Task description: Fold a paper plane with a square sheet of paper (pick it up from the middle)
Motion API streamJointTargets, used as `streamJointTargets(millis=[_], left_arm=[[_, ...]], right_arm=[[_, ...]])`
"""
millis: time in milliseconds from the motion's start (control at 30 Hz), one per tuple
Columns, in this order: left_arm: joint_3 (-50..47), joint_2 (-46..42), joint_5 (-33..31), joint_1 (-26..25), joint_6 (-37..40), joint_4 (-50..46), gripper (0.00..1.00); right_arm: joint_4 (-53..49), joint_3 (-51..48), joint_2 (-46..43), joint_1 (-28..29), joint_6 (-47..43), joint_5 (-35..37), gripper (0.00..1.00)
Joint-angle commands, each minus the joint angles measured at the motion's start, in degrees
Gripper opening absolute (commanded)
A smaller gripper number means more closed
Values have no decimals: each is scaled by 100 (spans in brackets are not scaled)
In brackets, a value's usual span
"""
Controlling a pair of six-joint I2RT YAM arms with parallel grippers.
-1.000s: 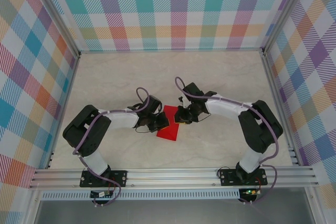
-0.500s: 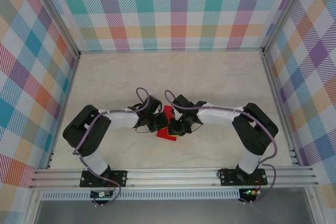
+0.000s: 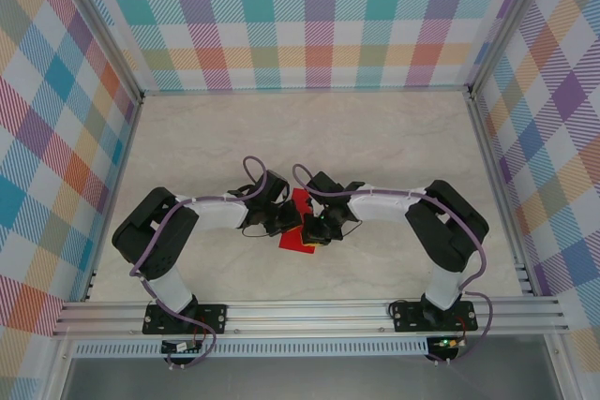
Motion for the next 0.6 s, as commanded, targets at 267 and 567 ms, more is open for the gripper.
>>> streamJointTargets(millis=[267, 567], left_arm=[[-241, 380, -647, -52, -103, -777, 6], [-206, 408, -674, -51, -111, -821, 6]], right_arm=[[-426, -24, 97, 72, -79, 175, 11], [-581, -159, 30, 73, -324, 17, 11]])
